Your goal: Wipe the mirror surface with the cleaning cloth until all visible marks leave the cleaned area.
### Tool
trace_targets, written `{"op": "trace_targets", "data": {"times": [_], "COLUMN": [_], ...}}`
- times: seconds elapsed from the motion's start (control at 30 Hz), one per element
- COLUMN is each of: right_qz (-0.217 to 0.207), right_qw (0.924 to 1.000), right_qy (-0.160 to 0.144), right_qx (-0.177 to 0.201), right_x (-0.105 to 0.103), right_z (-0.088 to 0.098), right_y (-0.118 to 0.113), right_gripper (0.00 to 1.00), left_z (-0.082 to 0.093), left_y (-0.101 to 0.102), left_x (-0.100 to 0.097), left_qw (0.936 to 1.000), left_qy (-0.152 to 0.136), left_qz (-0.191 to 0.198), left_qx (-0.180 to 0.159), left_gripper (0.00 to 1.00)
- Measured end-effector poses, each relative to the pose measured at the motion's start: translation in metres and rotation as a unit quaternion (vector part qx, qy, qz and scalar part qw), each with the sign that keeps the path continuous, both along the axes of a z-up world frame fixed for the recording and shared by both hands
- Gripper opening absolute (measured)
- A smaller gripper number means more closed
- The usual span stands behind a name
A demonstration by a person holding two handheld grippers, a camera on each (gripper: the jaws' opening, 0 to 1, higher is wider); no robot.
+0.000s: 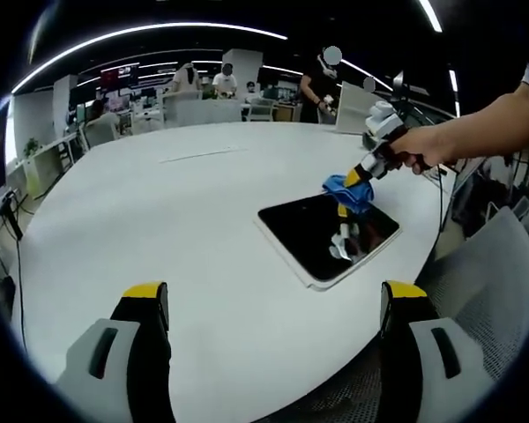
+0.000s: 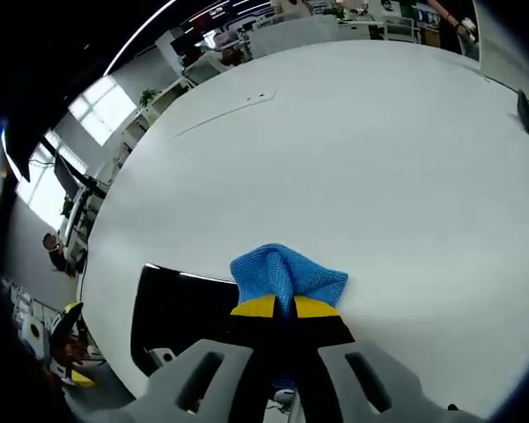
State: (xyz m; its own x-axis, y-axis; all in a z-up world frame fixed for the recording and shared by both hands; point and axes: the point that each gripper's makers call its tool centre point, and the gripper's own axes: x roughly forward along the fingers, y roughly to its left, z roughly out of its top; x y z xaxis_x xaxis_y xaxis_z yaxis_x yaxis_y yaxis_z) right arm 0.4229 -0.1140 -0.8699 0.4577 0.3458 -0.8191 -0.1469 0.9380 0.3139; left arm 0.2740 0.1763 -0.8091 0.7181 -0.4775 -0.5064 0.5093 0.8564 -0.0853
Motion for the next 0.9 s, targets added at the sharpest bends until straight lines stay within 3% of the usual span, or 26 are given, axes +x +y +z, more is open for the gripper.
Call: {"op": "trace_targets", "data": {"times": [0.27, 0.47, 0.7, 0.9], "right_qz": [0.007, 0.01, -0.004, -0.012], "right_qw": [0.9997, 0.999, 0.9995, 0.9996], "right_qy": [-0.022, -0.027, -0.023, -0.016], "right_qx": [0.013, 0.033, 0.022, 0.019], "right_x": [0.002, -0.011, -0.022, -0.031], "right_z": [0.027, 0.053, 0.061, 0.057], "right_y": [-0.011, -0.031, -0.072, -0.088], "right_gripper": [0.0, 0.0, 0.0, 0.0], "left_z": [0.0, 0.0, 0.0, 0.001], "left_y": [0.002, 0.003, 0.002, 0.002], "left_x": [0.001, 0.001, 0.001, 0.001], "left_qw": [1.0, 1.0, 1.0, 0.9999], "left_qy": [-0.002, -0.005, -0.006, -0.008], "left_qz": [0.004, 0.005, 0.004, 0.006], "left_qx": [0.003, 0.006, 0.006, 0.007], "left_gripper": [0.99, 0.99, 0.99, 0.99]}}
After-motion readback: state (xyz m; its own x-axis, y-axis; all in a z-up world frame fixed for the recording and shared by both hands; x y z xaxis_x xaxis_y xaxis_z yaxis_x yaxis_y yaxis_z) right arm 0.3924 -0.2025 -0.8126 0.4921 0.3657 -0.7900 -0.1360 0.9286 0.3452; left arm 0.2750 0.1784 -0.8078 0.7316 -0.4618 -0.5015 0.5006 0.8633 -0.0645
